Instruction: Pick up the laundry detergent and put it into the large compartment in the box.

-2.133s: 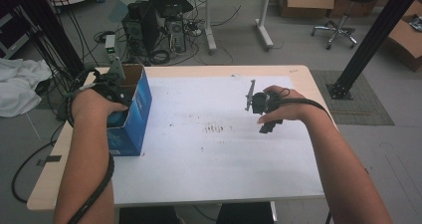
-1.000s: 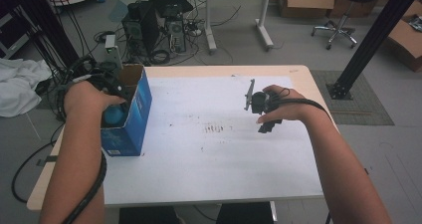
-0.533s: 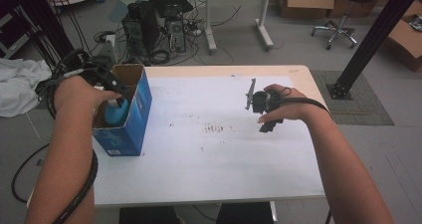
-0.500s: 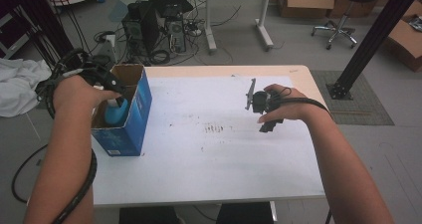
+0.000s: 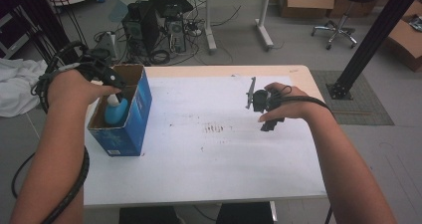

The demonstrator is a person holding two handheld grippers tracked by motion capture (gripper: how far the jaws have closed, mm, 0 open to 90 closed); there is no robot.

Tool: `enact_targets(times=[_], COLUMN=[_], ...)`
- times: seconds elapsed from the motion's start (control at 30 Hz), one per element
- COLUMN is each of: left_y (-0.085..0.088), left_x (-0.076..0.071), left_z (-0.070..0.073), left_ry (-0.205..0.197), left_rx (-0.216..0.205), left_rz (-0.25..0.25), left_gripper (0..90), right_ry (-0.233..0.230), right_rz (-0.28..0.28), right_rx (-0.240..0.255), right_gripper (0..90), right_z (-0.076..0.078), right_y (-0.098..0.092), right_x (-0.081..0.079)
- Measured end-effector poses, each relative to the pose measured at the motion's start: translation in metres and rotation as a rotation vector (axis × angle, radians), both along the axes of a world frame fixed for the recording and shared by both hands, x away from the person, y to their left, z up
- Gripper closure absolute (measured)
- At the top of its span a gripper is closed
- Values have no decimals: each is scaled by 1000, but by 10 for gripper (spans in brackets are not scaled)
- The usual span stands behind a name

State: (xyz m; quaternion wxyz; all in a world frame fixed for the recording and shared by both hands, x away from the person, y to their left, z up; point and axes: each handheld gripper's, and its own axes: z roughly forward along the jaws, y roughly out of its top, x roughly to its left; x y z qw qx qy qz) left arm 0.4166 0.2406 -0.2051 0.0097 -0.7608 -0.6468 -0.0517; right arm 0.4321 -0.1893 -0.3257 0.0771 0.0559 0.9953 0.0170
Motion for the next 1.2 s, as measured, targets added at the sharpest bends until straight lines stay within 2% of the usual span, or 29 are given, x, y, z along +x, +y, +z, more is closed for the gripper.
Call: enact_targets(times=[0.2, 0.33, 0.43, 0.53, 0.6, 0.67, 0.73, 0.87, 0.9, 0.93, 0.97, 1.03, 1.07, 1.1, 1.17, 1.2], left_y=[-2, -8, -14, -22, -29, -36, -43, -60, -60, -69, -69, -82, -82, -91, -99, -99], left_x=[-1, -3, -4, -4, -4, -5, -4, -5, -5, -5, -5, -4, -4, -5, -7, -7], left_z=[6, 14, 19, 25, 27, 29, 34, 40, 40, 42, 42, 44, 44, 43, 41, 41], left_ry=[-7, -14, -17, -42, -28, -33, -48, -58, -58, -63, -63, -64, -64, -67, -64, -64], left_rx=[5, 20, 15, 11, -2, 2, -17, -27, -27, -36, -36, -45, -45, -51, -51, -51], left_rz=[-11, -23, -42, -71, -98, -133, -172, -278, -278, -336, -336, -428, -428, -492, -565, -565], left_gripper=[65, 15, 2, 1, 1, 1, 1, 1, 1, 1, 1, 1, 1, 1, 1, 1], right_ry=[-4, -6, -8, -10, -10, -5, -7, -11, -12, -13, -13, -17, -17, -16, -17, -17], right_rz=[1, -2, -5, -6, -6, -7, -7, 5, 7, 10, 10, 17, 17, 19, 22, 22], right_rx=[-8, -8, -7, -7, -8, -14, -18, -30, -30, -38, -38, -41, -41, -40, -42, -42], right_gripper=[175, 175, 175, 175, 174, 175, 174, 174, 174, 174, 174, 174, 174, 174, 174, 174], right_z=[3, 6, 7, 9, 10, 10, 11, 12, 13, 14, 14, 16, 16, 18, 19, 19], right_y=[-1, -2, -3, -5, -6, -7, -8, -6, -6, -5, -5, -3, -3, -2, -1, -1], right_x=[-1, -3, -3, -4, -5, -6, -6, -8, -9, -9, -9, -10, -10, -11, -12, -12])
